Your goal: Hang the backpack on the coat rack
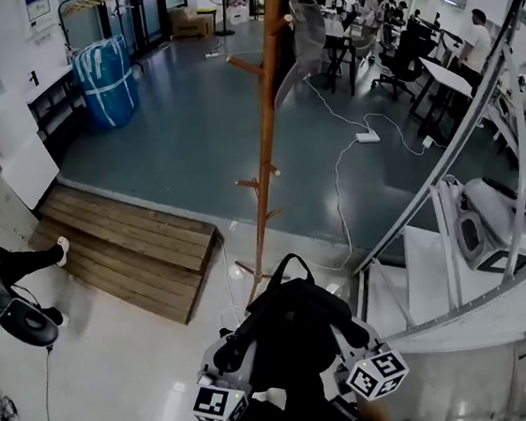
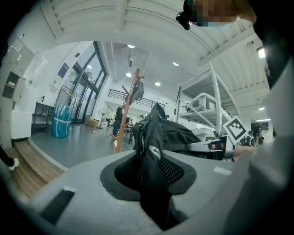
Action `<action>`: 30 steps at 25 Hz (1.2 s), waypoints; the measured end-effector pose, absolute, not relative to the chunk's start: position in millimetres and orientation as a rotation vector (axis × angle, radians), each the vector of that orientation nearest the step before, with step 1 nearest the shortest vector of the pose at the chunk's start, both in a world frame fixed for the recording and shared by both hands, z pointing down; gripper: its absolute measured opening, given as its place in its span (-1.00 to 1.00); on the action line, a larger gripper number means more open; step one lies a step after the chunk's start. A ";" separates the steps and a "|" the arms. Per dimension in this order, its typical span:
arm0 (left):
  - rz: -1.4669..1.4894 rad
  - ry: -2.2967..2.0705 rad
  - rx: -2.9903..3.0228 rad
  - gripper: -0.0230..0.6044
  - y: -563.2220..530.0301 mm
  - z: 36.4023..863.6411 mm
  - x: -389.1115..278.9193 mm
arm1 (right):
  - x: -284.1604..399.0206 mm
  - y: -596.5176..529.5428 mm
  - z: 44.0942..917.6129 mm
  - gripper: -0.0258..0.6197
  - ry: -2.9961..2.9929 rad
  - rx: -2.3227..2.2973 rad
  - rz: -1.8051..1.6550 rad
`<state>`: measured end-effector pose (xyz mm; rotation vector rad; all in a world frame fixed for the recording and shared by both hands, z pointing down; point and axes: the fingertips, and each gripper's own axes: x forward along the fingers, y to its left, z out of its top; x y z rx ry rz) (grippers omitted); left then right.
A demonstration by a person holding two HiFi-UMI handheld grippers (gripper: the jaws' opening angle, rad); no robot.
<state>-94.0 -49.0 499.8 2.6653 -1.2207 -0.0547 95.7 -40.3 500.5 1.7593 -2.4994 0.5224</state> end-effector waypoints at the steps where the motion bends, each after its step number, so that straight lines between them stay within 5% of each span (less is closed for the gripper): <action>1: -0.053 -1.228 2.673 -0.59 -55.0 500.1 -92.6 | 96.9 -47.9 501.9 -0.65 -2.506 1.753 0.524; 30: -0.019 -1.480 2.476 -0.59 -238.6 519.9 -27.1 | 161.8 -268.0 521.7 -0.65 -2.652 1.472 0.580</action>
